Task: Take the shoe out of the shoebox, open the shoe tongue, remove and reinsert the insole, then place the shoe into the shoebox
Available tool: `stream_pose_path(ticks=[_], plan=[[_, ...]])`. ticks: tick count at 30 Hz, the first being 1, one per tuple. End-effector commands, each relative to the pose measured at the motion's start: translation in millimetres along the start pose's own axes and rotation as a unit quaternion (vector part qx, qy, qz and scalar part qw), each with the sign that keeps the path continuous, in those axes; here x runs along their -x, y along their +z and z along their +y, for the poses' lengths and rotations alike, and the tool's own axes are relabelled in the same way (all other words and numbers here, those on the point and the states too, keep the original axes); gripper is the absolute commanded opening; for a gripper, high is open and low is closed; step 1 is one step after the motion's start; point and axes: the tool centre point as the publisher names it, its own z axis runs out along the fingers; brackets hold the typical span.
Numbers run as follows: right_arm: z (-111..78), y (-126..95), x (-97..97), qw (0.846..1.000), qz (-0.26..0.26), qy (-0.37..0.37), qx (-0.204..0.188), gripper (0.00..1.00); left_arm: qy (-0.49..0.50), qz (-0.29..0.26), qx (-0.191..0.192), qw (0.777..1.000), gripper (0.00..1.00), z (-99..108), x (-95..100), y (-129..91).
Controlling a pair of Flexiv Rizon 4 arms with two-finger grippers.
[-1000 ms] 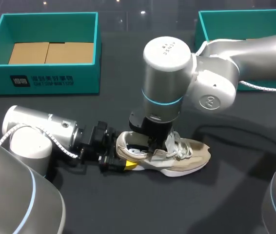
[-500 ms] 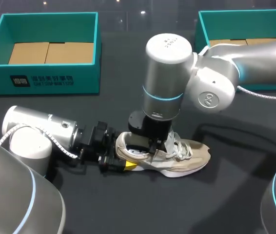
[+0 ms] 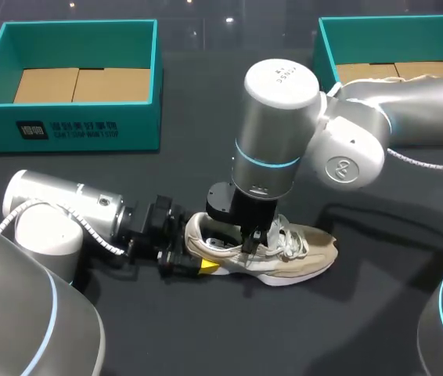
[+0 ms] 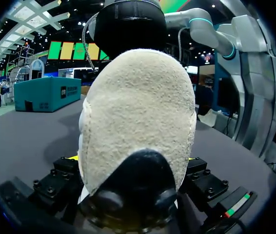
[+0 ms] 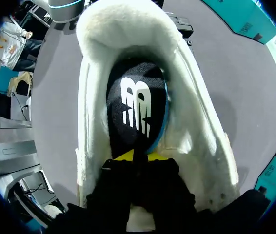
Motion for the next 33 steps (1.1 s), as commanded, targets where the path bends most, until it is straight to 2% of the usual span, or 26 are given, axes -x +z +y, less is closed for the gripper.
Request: stream_pose_path(ticks=[1,5,13,25,29,33], plan=[[-15.2,-3,-11.7,0.998,-0.005,-0.015,0.058,0.0,-0.001,-0.001,0.001,1.0,0.0,0,1.7,0],[-19.1,-18,-11.1,0.994,-0.013,-0.038,0.099,0.0,-0.001,-0.001,0.001,1.0,0.0,0,1.7,0],[-13.4,-39,-7.6,0.986,-0.026,-0.078,0.142,0.0,-0.001,-0.001,0.001,1.0,0.0,0,1.7,0],[-17.3,-44,2.2,0.967,-0.018,-0.118,0.223,0.0,-0.001,-0.001,0.001,1.0,0.0,0,1.7,0],[-17.6,-47,5.0,0.957,-0.02,-0.142,0.253,0.0,-0.001,-0.001,0.001,1.0,0.0,0,1.7,0],[-16.9,-54,5.5,0.95,-0.031,-0.16,0.268,0.0,-0.001,-0.001,0.001,1.0,0.0,0,1.7,0]])
